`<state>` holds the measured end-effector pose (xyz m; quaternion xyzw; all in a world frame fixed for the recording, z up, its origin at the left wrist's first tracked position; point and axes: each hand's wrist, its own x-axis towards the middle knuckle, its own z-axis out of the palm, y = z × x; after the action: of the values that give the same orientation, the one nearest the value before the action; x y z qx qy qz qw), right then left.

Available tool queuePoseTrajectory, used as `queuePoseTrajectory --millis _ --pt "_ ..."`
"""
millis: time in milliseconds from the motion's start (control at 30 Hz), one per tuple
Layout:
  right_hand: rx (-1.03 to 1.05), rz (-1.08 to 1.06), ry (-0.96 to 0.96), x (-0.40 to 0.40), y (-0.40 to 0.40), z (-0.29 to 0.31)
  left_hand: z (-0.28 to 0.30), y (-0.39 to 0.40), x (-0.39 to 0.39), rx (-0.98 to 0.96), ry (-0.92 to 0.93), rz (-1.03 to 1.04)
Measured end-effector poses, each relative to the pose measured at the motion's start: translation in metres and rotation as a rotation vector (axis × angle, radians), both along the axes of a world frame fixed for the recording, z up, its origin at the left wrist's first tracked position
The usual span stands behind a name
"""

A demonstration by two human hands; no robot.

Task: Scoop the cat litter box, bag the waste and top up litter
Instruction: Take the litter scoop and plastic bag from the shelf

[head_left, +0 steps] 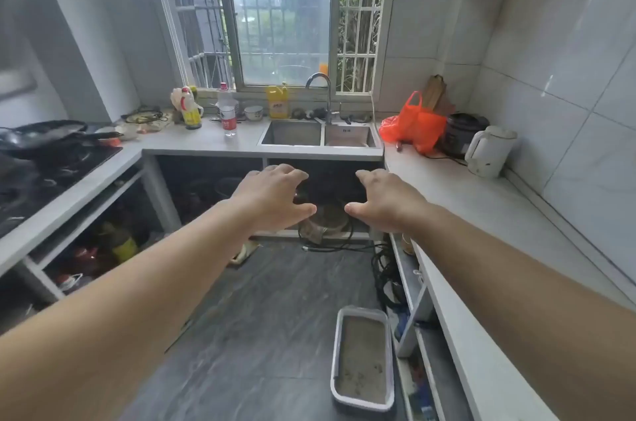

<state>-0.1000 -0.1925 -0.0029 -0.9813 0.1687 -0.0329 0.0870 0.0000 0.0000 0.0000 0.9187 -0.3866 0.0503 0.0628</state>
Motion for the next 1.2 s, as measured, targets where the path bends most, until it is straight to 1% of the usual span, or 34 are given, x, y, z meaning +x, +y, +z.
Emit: queuePoseTrajectory --millis 133,300,400,633,767,967,1067,1200 --pt "-0.032 -0.004 -0.007 0.033 -0.007 0.015 0.013 -0.006 0.038 0.004 0.0 -0.007" --pt "-0.115 -0.045 -0.042 0.097 -0.008 0.04 0.037 -0.018 0.104 -0.075 -0.056 -0.07" --pt "-0.118 -0.091 -0.073 0.139 -0.007 0.054 0.055 -0.022 0.153 -0.097 -0.095 -0.102" --pt "-0.165 -0.223 -0.126 0.23 -0.007 0.111 0.112 -0.041 0.267 -0.134 -0.141 -0.235" --pt "-0.212 -0.283 -0.172 0.265 -0.019 0.139 0.136 -0.065 0.313 -0.176 -0.194 -0.294" --pt "-0.246 -0.361 -0.189 0.309 -0.069 0.159 0.142 -0.122 0.37 -0.216 -0.199 -0.379" --pt "-0.254 -0.375 -0.206 0.331 -0.1 0.154 0.134 -0.155 0.392 -0.215 -0.197 -0.397" --pt "-0.208 -0.376 -0.224 0.359 -0.145 0.142 0.128 -0.198 0.42 -0.156 -0.197 -0.41"
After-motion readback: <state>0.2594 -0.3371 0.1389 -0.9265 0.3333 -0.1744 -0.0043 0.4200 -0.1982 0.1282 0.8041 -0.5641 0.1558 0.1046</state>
